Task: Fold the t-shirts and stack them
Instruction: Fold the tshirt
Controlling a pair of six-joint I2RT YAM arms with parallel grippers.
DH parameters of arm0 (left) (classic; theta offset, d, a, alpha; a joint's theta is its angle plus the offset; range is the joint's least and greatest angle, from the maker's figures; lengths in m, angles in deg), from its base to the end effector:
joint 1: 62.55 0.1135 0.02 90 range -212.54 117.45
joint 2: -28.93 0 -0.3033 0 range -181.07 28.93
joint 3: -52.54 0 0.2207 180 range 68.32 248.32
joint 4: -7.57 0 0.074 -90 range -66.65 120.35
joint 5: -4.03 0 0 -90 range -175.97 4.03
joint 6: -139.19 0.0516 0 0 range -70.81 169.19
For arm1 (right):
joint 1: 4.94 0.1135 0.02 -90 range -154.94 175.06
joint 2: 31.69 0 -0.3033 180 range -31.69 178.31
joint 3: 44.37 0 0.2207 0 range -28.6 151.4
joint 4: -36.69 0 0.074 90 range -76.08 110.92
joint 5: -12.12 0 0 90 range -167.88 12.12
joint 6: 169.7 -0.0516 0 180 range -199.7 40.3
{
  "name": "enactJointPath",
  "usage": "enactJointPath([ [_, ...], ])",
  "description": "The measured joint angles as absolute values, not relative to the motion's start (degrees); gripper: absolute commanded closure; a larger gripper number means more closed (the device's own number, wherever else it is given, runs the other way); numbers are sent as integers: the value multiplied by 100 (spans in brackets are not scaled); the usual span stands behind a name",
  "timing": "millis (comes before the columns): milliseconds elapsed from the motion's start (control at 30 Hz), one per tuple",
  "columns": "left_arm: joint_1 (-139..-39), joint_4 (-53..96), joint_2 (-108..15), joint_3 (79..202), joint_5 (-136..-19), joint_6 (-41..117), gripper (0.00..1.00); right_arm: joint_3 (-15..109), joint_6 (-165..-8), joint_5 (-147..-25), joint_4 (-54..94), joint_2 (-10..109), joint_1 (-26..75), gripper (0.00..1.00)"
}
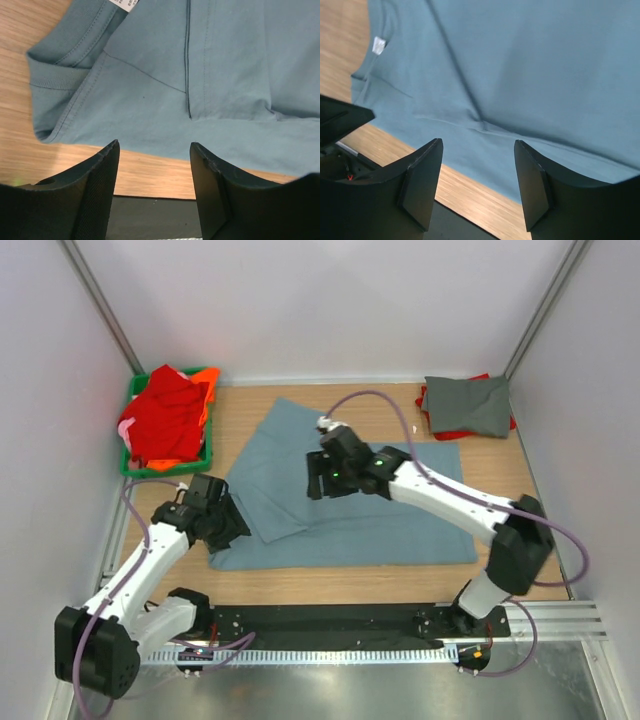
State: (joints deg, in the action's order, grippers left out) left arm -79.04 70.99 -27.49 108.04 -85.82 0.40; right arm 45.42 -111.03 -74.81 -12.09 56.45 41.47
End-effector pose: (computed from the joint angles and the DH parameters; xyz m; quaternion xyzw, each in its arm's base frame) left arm 0.1220 -0.0363 0.2494 -0.2709 0.9366 -0.1208 0.1863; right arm 0.2200 0.2271 0.3310 -0.1124 0.9237 0.2098 0.3001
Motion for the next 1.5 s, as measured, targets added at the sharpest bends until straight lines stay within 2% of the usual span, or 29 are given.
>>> enactJointPath([
  [233, -7904, 6655, -3053, 10470, -8808, -343, 54, 6406, -10495, -7523, -1474, 7835, 5323, 37],
  [367, -7901, 6598, -2765, 10011, -9037, -655, 56, 7038, -10279, -7614, -1631, 8707, 5751, 37],
  [533, -7901, 6609, -2233, 9517, -9264, -1101, 63, 7562, -10110, -7680, -1852, 9459, 6022, 38],
  [767, -7891, 6517, -1892, 9078, -9433, -1527, 63, 7917, -9977, -7466, -2154, 9909, 6073, 45],
  [867, -7891, 6517, -1855, 9058, -9441, -1560, 64, 7962, -9951, -7298, -2193, 9909, 6073, 50],
  [1000, -7891, 6519, -1814, 9047, -9459, -1637, 64, 7965, -9929, -7059, -2274, 9918, 6073, 66],
  [1133, -7891, 6519, -1726, 9008, -9476, -1663, 64, 7958, -9929, -6935, -2293, 9920, 6073, 73],
  [1300, -7891, 6519, -1628, 8964, -9492, -1687, 65, 7928, -9916, -6884, -2280, 9920, 6075, 99],
  [1500, -7891, 6519, -1615, 8951, -9498, -1689, 65, 7930, -9931, -6847, -2267, 9918, 6086, 99],
])
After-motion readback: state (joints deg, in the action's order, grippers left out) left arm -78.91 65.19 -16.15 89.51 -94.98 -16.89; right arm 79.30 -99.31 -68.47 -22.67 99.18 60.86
